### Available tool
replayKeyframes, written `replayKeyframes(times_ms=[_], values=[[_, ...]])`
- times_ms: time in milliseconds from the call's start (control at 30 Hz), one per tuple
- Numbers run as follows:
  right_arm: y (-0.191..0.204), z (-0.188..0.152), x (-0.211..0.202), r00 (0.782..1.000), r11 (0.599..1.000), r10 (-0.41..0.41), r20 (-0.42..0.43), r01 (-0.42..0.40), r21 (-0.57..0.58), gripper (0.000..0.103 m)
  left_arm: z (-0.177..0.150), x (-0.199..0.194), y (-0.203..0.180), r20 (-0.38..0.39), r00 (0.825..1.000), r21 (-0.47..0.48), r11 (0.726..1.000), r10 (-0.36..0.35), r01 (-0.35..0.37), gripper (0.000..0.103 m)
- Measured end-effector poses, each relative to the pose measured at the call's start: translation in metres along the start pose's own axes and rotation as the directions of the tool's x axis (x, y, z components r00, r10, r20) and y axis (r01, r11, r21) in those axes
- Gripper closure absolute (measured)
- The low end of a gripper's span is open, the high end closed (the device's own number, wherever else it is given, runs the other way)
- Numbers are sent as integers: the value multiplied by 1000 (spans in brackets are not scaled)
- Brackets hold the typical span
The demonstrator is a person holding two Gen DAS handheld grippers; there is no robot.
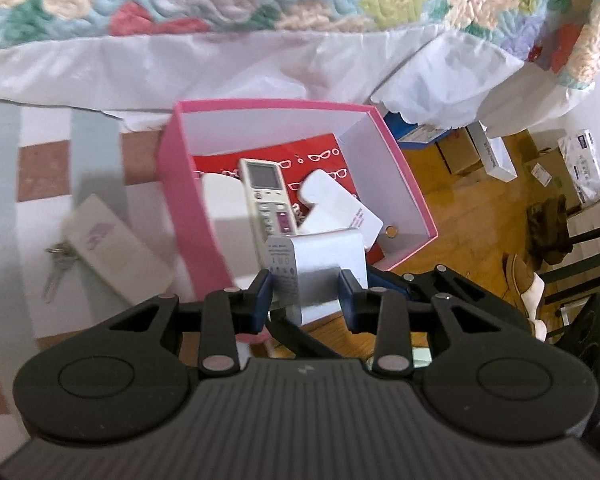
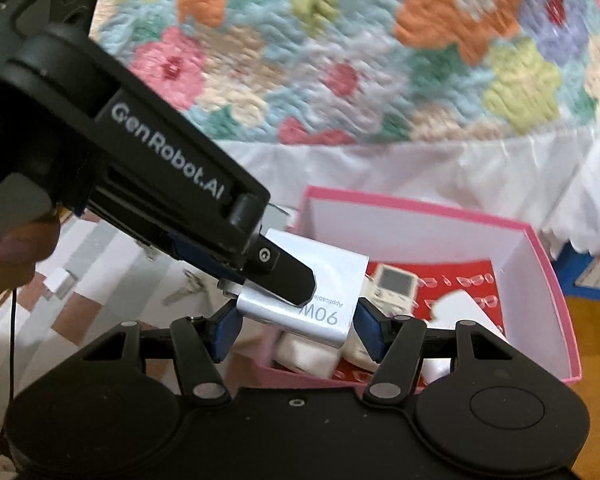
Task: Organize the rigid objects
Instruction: 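Lower the cube charger into the pink box and open the left gripper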
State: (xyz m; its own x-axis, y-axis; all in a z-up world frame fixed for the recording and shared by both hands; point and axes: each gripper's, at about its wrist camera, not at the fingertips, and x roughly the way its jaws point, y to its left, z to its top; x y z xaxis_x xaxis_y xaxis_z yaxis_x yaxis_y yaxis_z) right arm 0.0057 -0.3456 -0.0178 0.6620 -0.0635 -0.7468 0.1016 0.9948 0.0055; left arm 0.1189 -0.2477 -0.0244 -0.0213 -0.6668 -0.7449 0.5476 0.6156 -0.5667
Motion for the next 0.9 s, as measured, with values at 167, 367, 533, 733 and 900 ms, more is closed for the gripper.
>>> replayKeyframes(times_ms=[167,367,533,733,900], values=[[-35,9,24,998,999,-30,-64,28,-19,37,22,45,-6,2,1000,-58,998,-10,11,67],[-75,27,65,989,981,-70,-127,45,-189,37,58,93,-12,29,1000,-106,994,-12,15,69],[-95,31,95,982,972,-67,-174,25,-235,37,78,127,-6,6,1000,-138,990,-16,16,69],[-101,32,122,964,952,-128,-231,54,-301,38,88,151,-11,-14,1000,-88,996,25,-27,65],[-103,31,108,961,951,-200,-190,145,-272,32,85,139,-12,8,999,-13,999,47,-47,61]])
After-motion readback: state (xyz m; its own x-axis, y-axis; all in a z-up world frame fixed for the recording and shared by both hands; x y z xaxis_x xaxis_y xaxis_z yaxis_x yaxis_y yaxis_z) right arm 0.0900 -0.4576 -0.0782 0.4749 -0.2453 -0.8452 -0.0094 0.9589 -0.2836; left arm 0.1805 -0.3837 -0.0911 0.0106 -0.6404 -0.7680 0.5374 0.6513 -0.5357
